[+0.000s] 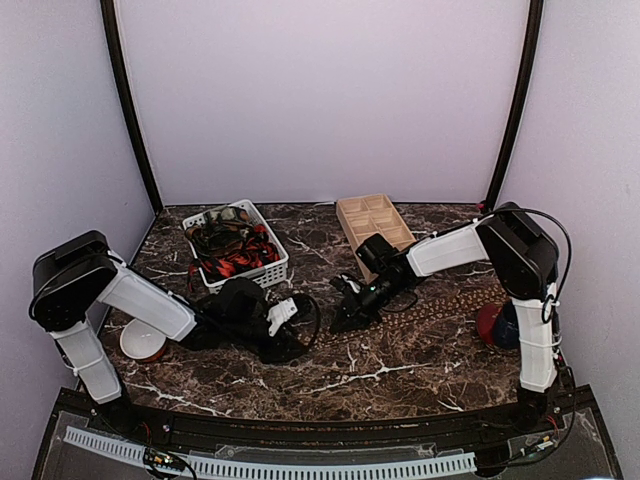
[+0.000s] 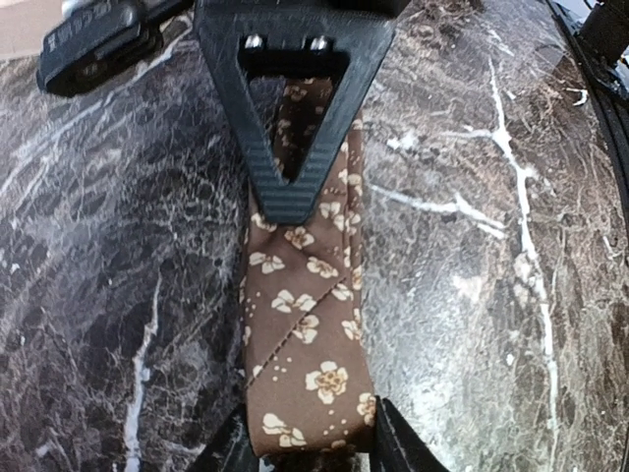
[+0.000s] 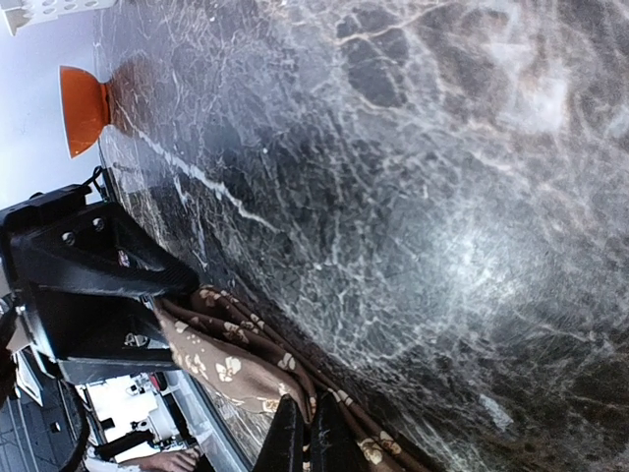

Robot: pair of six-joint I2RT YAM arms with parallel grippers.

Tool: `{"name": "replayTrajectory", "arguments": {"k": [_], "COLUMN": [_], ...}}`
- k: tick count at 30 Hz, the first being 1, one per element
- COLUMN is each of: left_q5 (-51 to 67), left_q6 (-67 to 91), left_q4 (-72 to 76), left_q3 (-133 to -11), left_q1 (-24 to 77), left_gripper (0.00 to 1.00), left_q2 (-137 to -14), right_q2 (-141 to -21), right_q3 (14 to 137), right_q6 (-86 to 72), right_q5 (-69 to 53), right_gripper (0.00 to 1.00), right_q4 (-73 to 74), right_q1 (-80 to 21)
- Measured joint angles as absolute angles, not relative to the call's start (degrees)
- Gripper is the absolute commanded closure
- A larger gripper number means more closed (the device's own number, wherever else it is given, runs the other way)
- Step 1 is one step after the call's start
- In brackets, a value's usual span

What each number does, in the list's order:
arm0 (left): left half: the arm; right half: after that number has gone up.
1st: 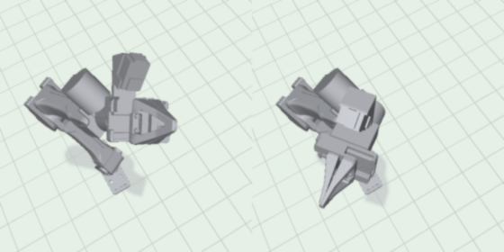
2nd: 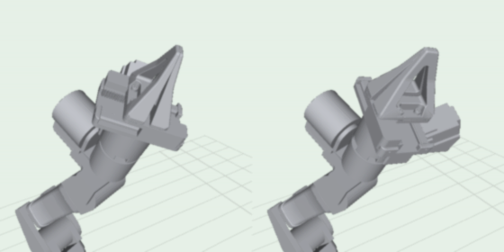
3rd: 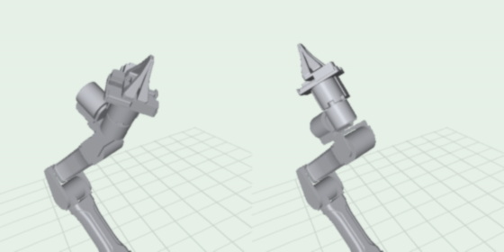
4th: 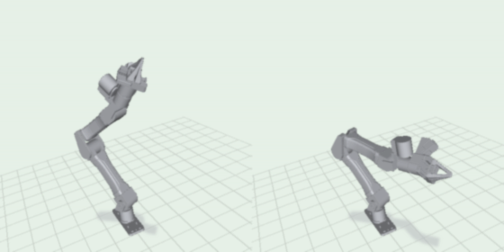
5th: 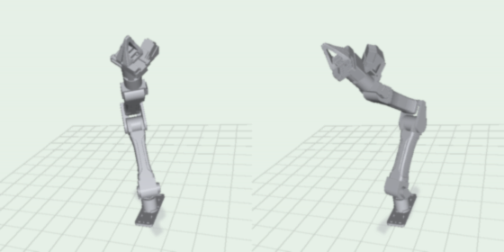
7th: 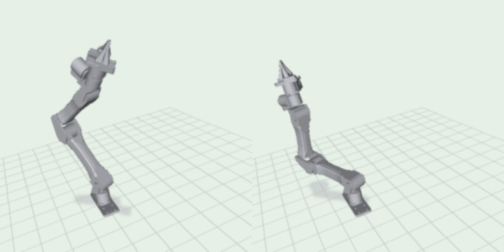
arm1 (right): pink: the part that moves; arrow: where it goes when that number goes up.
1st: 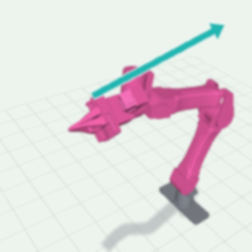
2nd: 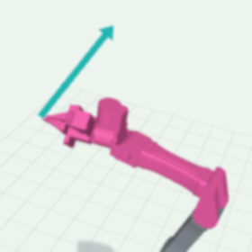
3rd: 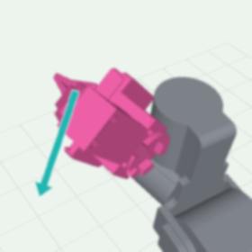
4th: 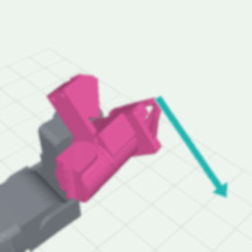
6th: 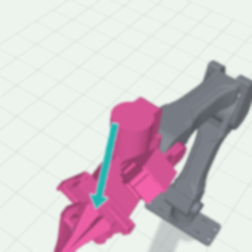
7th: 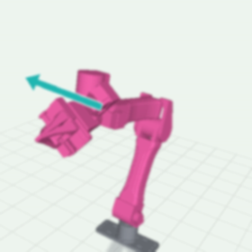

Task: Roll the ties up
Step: Adjust the tie at the center of the board.

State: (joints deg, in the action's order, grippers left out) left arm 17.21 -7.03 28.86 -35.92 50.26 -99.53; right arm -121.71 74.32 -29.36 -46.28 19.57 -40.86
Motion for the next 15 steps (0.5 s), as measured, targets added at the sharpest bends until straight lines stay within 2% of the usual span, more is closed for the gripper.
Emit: {"name": "replayTrajectory", "arguments": {"k": [8, 15], "left_q5": [18.65, 19.29], "left_q6": [-6.87, -5.76], "left_q4": [28.69, 31.51], "left_q3": [-40.6, -45.91], "left_q1": [51.31, 52.16], "left_gripper": [0.6, 0.59], "left_q2": [-98.61, -104.95], "right_q2": [-121.71, -121.6], "right_q3": [74.3, 74.11], "right_q6": [-28.8, -28.77], "right_q5": [-46.26, -46.26], "right_gripper": [1.0, 1.0], "right_q4": [19.59, 19.31], "right_q1": [-40.88, -40.91]}}
